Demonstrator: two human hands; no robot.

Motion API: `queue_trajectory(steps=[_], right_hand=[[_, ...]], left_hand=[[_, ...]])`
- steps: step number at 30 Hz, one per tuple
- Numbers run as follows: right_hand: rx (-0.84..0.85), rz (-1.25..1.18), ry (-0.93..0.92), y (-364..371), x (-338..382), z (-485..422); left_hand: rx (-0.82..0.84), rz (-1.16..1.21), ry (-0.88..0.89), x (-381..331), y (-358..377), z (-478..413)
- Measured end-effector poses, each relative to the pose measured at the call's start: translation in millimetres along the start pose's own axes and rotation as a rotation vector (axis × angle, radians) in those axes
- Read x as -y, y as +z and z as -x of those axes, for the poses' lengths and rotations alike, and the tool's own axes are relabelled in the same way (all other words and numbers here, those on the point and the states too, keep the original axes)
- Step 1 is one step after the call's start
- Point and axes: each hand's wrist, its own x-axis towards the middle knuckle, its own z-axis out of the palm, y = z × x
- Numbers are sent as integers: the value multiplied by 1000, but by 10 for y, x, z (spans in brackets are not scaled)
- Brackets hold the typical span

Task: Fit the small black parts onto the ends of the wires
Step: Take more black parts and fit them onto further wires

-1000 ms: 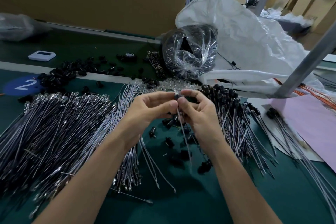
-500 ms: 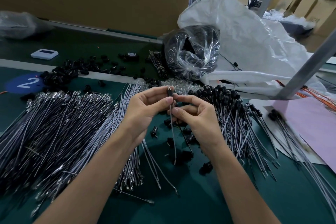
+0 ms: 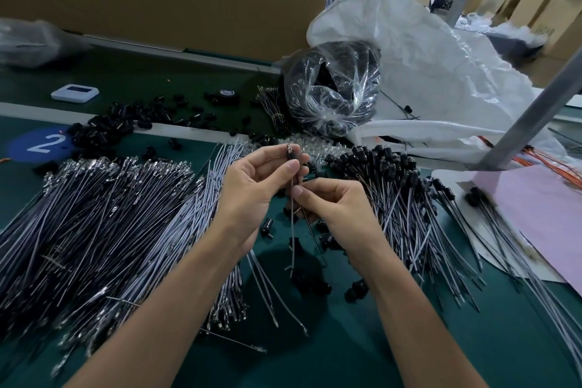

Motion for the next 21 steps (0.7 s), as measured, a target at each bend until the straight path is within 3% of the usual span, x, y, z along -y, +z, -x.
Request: queue_trajectory(steps=[11, 21], right_hand=[[-109, 47, -92, 32, -26, 6], [-78, 94, -118, 58, -64, -12]], left_hand=[[25, -95, -47, 27, -7, 22], [-93, -14, 36, -31, -62, -33]])
